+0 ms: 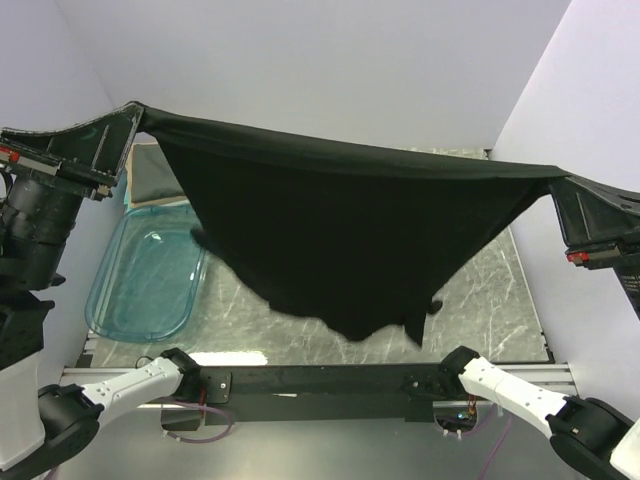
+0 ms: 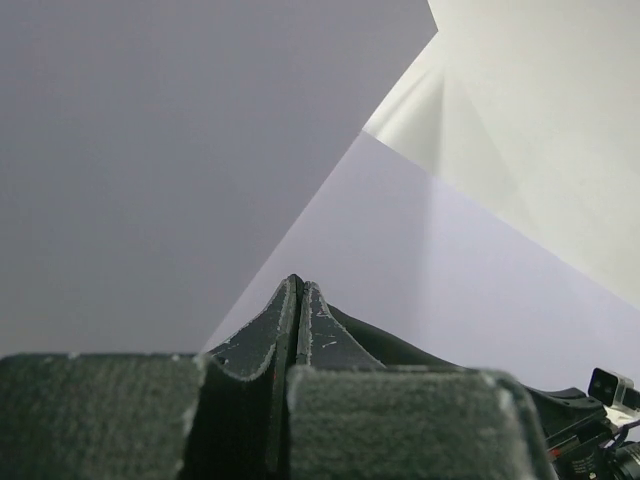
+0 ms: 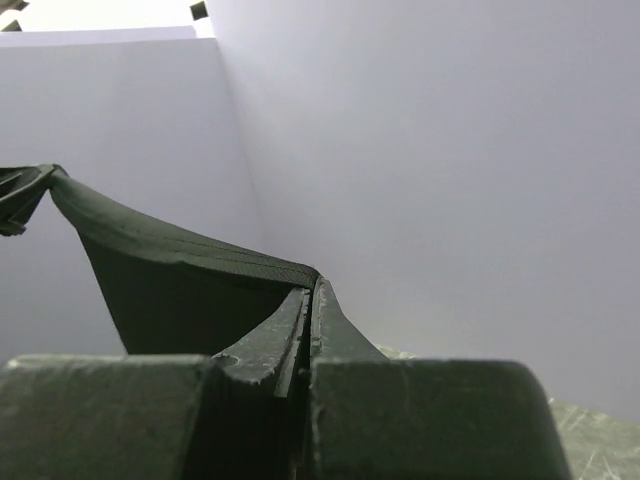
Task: Fold and stack the t-shirts
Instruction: Flatten the tshirt out
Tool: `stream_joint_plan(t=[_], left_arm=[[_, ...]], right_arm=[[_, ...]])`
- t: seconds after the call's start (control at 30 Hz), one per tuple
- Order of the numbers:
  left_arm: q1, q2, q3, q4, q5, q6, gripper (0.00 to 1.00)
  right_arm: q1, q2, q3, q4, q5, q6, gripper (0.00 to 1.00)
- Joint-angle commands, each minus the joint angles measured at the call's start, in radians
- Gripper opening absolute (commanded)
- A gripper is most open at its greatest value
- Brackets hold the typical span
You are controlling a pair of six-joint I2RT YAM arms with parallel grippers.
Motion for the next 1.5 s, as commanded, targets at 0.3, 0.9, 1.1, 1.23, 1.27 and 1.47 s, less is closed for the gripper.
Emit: stream_joint_plan(t=[0.3, 0.9, 1.1, 1.23, 1.27, 1.47], left_arm=[[0.002, 0.177, -0.02, 0.052, -0.305, 0.098, 0.01], [0.269, 1.42, 0.452, -0.075, -0.052, 0.033, 0.74], [0.278, 1.251, 0.17, 0.188, -0.026, 0.044, 0.99], [0.275, 1.179, 0.107, 0.161, -0.017, 0.047, 0.99], [0.274, 1.171, 0.107, 0.141, -0.014, 0.049, 0.99], [0.238, 1.004, -0.075, 0.063, -0.041, 0.037, 0.99]], right_arm=[[-0.004, 0.123, -0.11, 0.178, 0.33, -0.072, 0.0], [-0.39, 1.193, -0.147, 0.327, -0.026, -0.007, 0.22], [-0.396, 1.217, -0.095, 0.287, -0.003, 0.011, 0.82], [-0.396, 1.105, -0.219, 0.335, -0.034, 0.066, 0.84], [-0.395, 1.09, -0.238, 0.339, -0.046, 0.074, 0.84], [-0.393, 1.071, -0.348, 0.347, -0.181, 0.105, 0.85]])
